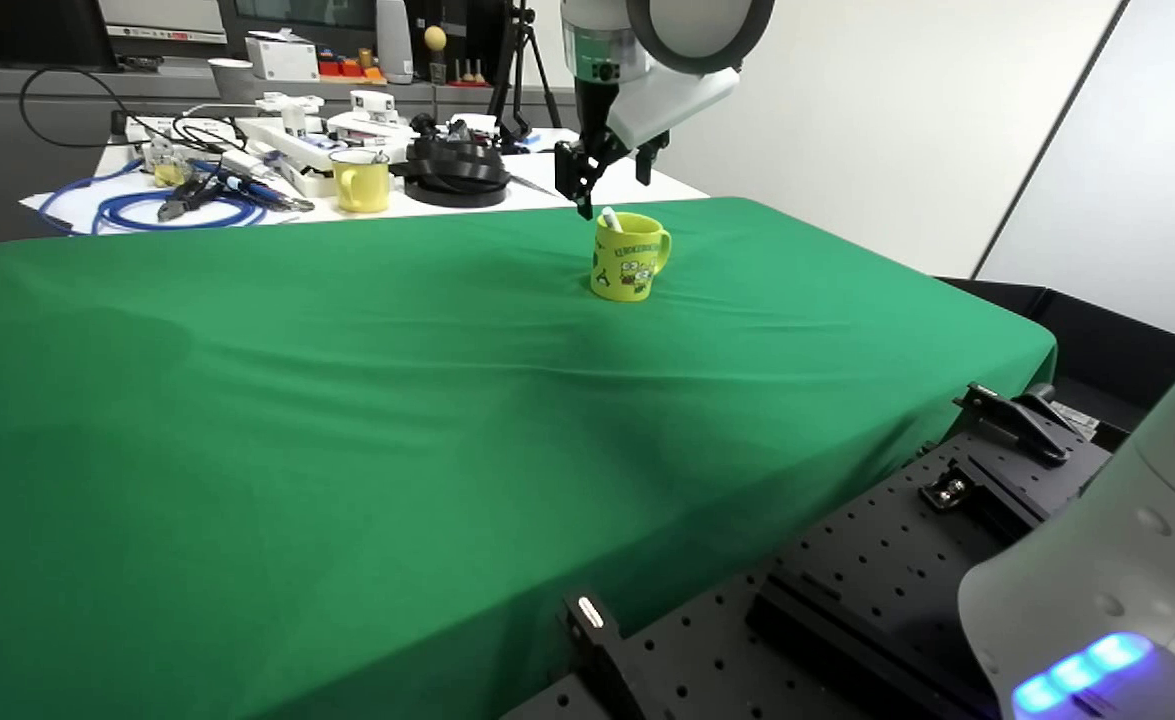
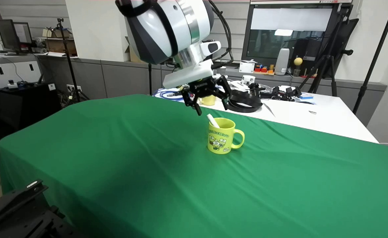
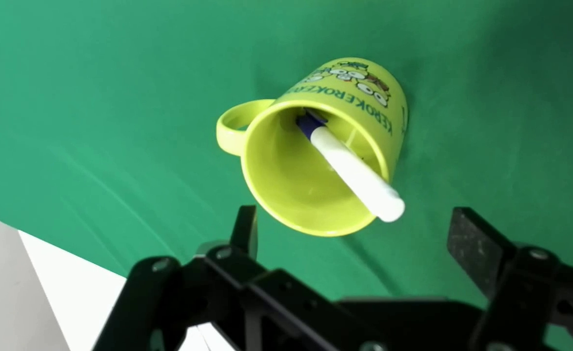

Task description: Pick up the marker from the yellow cup and place it on the table

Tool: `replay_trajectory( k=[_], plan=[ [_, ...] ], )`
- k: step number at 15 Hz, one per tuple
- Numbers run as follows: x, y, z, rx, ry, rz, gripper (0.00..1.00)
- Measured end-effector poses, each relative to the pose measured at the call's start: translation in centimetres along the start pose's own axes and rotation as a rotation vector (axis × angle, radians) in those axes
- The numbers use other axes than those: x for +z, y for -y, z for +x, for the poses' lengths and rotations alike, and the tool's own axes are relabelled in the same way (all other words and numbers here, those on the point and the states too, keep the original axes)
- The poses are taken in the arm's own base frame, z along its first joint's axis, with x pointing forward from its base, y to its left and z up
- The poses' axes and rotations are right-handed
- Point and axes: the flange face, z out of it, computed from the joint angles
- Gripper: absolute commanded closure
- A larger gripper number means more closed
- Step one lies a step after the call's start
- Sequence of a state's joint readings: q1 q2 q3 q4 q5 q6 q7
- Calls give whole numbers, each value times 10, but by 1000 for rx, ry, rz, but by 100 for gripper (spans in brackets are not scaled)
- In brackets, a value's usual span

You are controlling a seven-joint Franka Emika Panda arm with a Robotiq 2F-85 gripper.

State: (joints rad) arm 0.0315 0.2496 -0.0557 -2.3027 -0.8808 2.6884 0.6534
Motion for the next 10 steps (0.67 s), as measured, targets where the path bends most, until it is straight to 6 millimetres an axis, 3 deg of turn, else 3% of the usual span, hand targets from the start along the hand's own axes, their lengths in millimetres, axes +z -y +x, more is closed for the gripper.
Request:
replay_trajectory(
  k=[10],
  plan=[
    [8,-1,-1,29,10,-5,0]
  ],
)
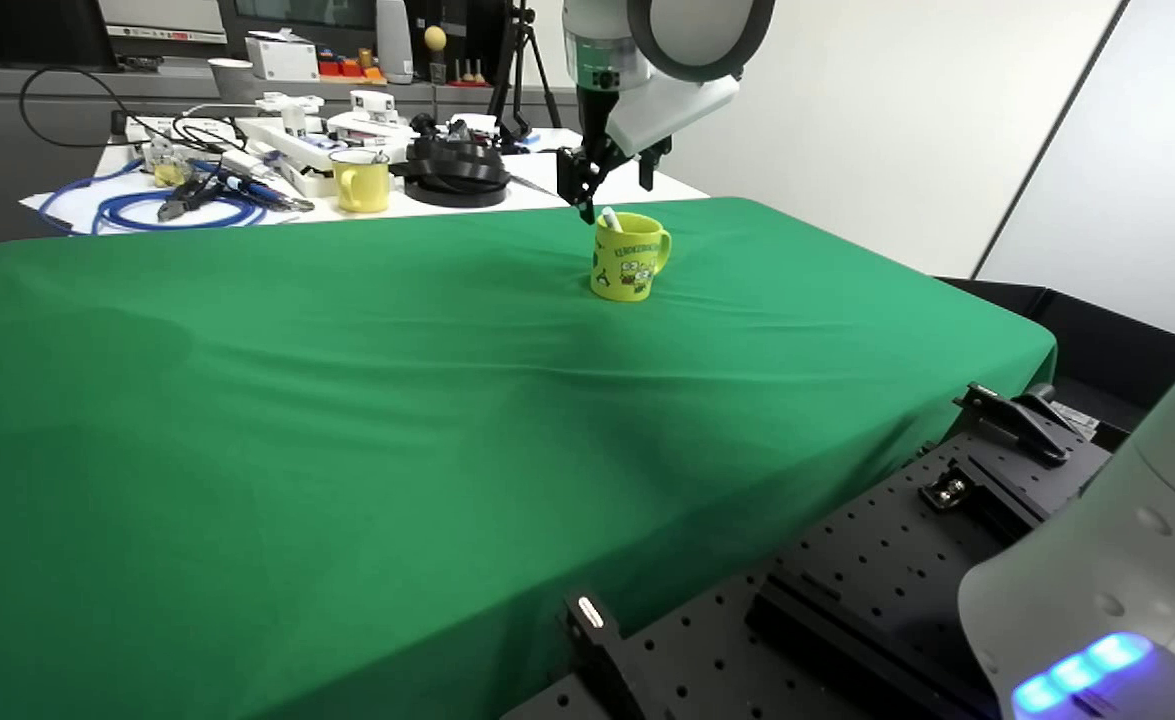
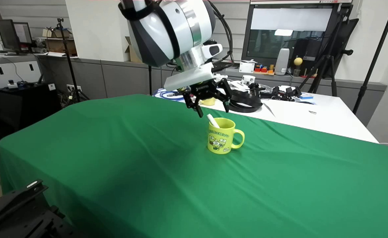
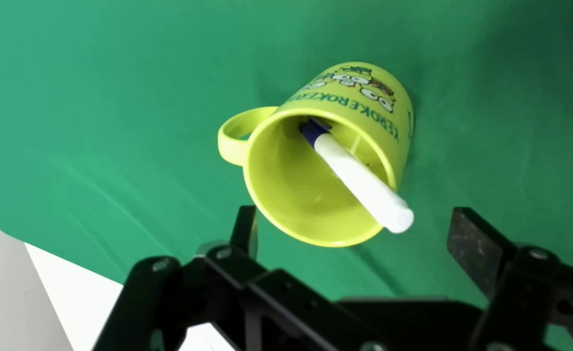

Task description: Pick up the marker from the yellow cup and place it on the table

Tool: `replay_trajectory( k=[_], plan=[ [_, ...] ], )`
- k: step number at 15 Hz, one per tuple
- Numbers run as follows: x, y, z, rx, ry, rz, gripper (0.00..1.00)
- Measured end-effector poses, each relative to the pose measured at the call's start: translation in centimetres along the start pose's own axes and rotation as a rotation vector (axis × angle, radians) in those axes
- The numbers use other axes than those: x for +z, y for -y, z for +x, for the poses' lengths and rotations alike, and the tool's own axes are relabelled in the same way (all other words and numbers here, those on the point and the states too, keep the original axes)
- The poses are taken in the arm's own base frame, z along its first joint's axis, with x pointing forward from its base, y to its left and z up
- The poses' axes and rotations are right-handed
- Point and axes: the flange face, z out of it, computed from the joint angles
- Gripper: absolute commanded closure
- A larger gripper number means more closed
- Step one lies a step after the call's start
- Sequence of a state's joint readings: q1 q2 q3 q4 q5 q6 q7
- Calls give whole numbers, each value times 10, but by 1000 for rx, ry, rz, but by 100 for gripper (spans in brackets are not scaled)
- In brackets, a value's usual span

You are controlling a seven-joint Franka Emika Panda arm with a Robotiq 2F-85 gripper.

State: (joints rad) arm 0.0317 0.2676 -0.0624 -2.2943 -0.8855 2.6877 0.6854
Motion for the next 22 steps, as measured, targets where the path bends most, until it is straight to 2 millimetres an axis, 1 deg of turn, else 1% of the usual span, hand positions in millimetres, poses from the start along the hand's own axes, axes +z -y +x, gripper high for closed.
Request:
replay_trajectory(
  k=[3,4,5,8,15,16,18,22],
  plan=[
    [1,1,-1,18,3,0,0],
    [2,1,-1,23,4,0,25],
    [2,1,-1,27,5,0,25],
    [2,2,-1,39,4,0,49],
    [3,3,-1,53,6,0,95],
    [3,3,-2,53,7,0,99],
    [3,2,-1,55,9,-4,96],
    [3,-2,0,61,18,-16,96]
  ],
)
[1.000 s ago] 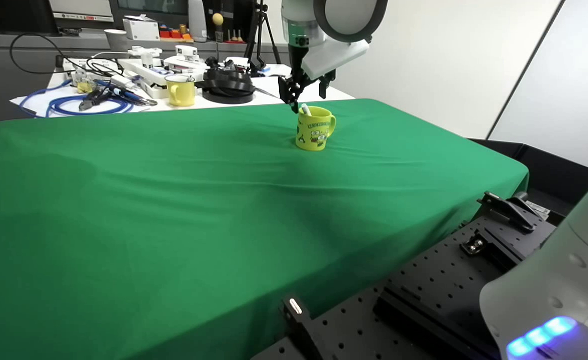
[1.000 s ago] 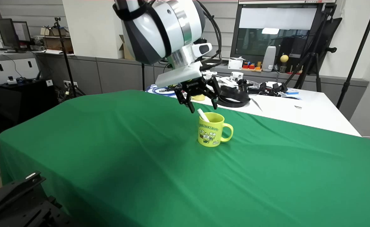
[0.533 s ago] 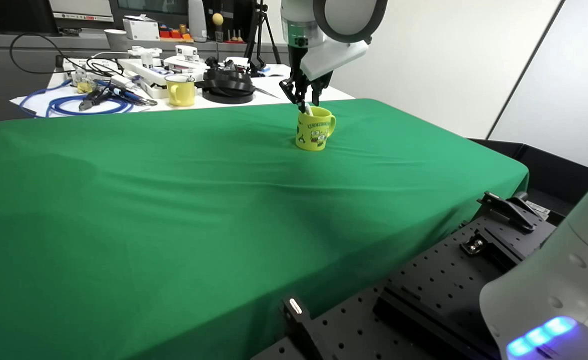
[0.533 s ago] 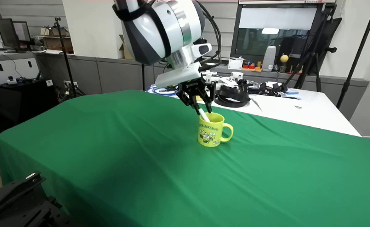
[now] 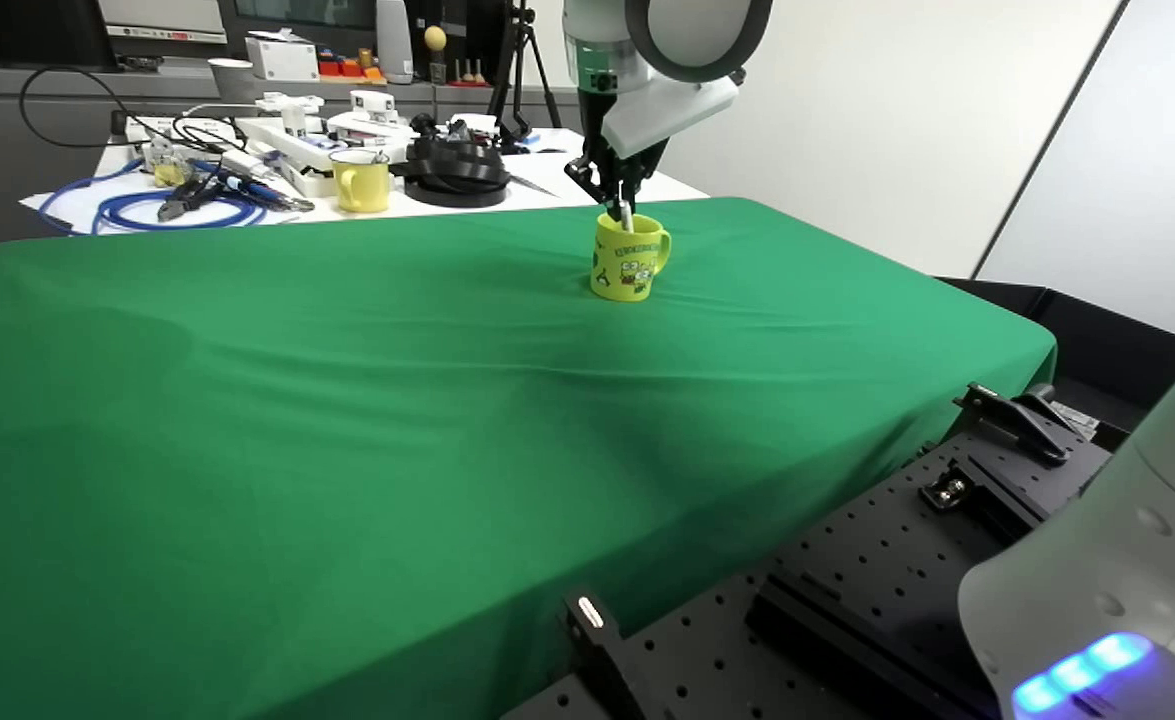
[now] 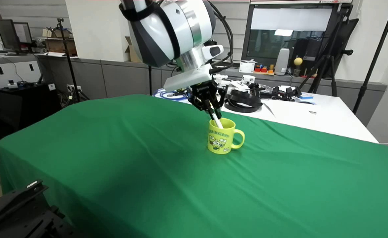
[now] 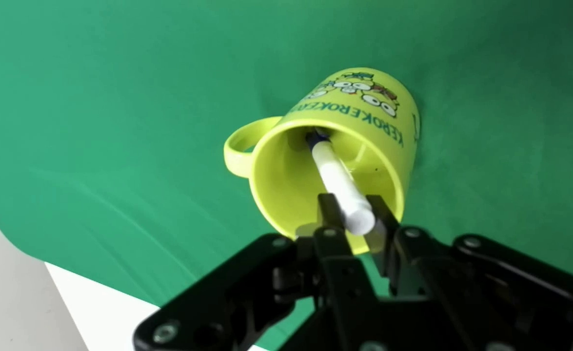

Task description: Pick up the marker from the yellow cup and place it on the table

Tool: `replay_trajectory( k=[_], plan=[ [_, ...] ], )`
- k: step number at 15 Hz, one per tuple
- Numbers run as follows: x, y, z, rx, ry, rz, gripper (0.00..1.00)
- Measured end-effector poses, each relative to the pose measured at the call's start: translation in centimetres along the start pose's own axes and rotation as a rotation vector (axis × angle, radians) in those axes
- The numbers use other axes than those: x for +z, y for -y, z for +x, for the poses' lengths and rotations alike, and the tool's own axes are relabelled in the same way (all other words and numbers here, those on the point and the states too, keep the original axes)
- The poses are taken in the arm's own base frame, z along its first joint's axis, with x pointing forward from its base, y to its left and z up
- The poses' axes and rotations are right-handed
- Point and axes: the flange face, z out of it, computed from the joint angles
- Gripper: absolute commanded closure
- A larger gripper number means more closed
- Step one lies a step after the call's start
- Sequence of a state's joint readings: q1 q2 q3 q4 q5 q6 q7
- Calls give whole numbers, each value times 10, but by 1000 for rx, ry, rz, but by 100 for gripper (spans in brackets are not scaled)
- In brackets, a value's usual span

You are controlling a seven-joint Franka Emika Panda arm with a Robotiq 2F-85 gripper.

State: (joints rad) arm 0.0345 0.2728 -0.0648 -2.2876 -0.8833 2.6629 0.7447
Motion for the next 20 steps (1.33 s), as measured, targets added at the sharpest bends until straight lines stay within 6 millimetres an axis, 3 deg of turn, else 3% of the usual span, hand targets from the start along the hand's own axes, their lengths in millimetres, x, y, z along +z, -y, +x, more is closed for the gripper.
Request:
replay_trajectory(
  k=[7,20],
  plan=[
    [-10,-10,21,88,39,18,95],
    [-86,-28,89,165,-61,70,95]
  ],
)
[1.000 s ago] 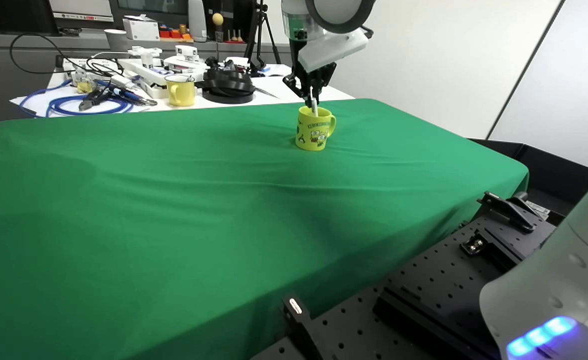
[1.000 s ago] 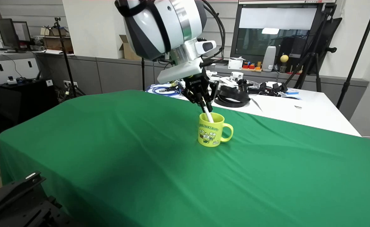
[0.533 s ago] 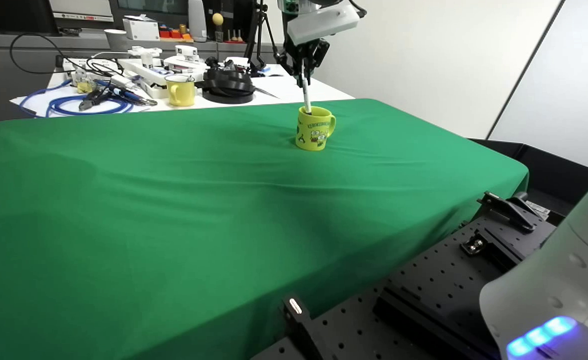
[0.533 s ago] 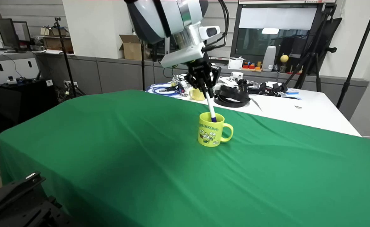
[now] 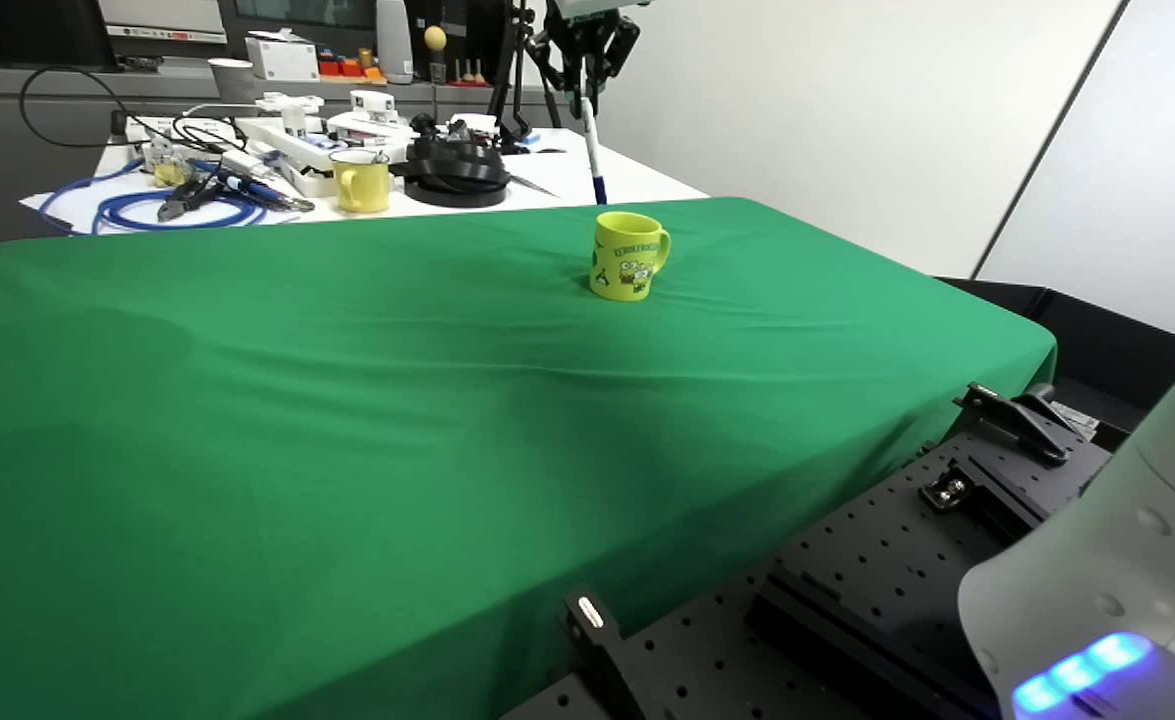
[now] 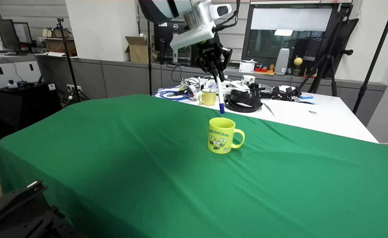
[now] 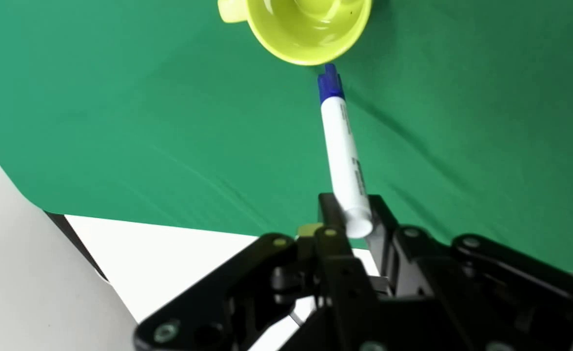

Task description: Pick up the marker from the yellow cup and place it on the table

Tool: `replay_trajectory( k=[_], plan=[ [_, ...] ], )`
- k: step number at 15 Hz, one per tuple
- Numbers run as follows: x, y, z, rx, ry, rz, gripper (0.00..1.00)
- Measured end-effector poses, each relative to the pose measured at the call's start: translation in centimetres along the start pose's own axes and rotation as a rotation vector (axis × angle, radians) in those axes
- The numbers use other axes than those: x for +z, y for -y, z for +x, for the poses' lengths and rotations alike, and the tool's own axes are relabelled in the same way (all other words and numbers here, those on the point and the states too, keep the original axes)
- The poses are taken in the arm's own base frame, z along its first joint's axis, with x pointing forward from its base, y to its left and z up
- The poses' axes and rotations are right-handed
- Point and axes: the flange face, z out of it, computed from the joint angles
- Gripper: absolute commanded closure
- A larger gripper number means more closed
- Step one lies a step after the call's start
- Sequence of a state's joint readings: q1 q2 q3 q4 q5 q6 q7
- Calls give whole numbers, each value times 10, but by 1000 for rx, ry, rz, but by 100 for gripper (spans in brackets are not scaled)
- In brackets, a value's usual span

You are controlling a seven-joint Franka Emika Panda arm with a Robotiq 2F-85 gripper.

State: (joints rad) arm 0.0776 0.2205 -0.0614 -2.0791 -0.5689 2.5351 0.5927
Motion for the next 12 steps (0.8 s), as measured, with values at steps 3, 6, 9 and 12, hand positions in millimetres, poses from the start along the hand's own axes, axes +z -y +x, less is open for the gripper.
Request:
replay_trajectory(
  k=[3,6,9,12],
  plan=[
    [-17,4,14,-6,-14,39,95],
    [-26,15,17,-38,-2,82,95],
    [-25,40,6,-133,59,151,95],
    [-14,72,-15,-253,172,241,95]
  ],
)
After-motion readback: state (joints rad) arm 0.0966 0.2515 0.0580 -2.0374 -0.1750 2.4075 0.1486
